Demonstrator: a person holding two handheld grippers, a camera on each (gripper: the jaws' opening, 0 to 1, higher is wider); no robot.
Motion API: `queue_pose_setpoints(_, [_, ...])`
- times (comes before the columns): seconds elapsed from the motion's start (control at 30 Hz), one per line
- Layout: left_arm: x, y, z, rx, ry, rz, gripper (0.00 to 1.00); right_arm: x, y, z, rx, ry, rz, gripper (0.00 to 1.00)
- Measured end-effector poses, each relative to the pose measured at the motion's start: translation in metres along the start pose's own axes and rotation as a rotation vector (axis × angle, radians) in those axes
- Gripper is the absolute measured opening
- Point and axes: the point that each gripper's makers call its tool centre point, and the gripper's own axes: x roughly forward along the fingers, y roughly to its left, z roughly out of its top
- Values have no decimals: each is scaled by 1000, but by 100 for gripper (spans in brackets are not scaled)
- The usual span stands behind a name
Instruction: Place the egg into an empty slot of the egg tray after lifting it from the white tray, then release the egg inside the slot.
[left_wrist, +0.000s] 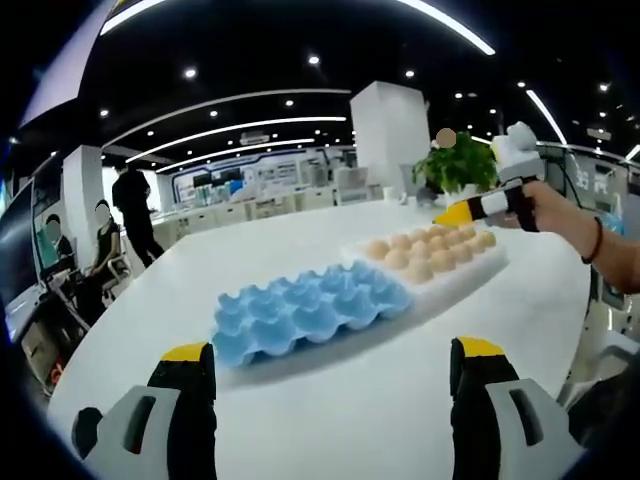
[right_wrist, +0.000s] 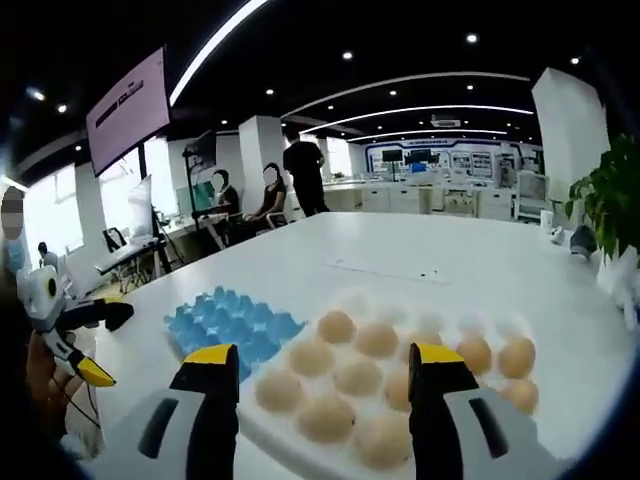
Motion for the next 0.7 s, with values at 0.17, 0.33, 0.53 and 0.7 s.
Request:
queue_pose_setpoints(0.17, [0,0,-1,-2,1,-4,99,10,4,-2,-30,11,4,71])
queue_pose_setpoints(0.33, [0,0,-2,0,2,-6,99,18,4,-3,-19,15,3,70])
queue_pose_setpoints(0.53, [0,-1,-2,1,3,-9,99,24,5,-4,0,21,9,69])
queue_pose_setpoints(0.7, [-1,-2,-1,6,3,-6,99,29,6,-3,-9,28,6,68])
